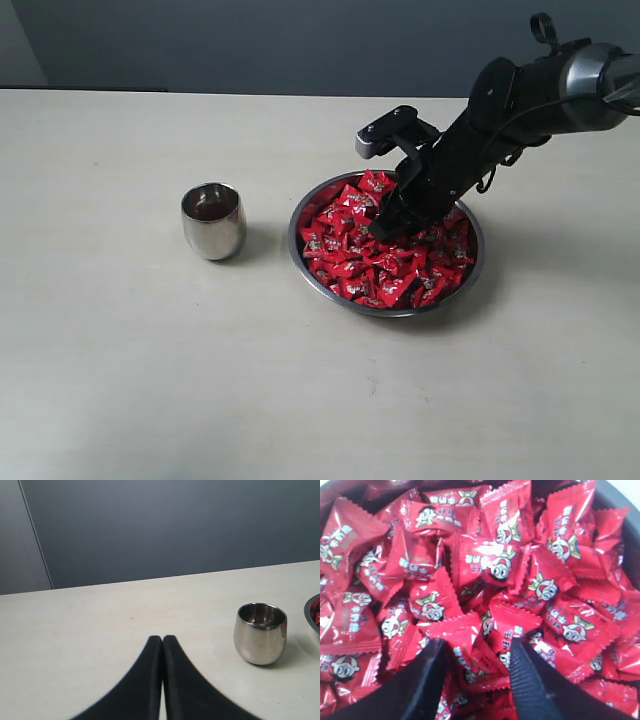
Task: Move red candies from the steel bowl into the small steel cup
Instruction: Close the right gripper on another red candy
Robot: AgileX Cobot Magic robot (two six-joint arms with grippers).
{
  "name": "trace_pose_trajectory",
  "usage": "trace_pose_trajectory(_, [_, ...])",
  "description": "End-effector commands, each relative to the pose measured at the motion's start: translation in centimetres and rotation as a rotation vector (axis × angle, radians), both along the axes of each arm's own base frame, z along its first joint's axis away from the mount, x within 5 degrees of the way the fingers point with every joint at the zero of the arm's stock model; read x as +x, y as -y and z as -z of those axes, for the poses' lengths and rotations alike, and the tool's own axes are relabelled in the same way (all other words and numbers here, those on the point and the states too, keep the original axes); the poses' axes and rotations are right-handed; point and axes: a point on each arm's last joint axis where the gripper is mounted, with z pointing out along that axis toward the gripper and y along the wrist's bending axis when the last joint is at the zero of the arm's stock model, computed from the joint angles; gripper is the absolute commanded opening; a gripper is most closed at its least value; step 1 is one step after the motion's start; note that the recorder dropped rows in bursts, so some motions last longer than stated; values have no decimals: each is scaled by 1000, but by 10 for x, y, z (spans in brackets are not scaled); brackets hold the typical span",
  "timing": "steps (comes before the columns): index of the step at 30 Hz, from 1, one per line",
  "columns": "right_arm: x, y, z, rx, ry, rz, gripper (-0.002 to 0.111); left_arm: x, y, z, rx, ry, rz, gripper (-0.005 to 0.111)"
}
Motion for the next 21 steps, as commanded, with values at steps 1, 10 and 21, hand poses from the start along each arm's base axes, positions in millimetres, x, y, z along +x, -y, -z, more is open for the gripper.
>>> trace_pose_trajectory(1, [1,0,3,-4,-3,-6,41,0,0,1,0,6,3,0])
trace_pose_trajectory(10, [-3,2,4,-34,-33,-43,41,0,0,1,0,6,3,0])
trace_pose_trajectory(21, [-2,3,4,-47,-19,-53,13,0,0,1,0,6,3,0])
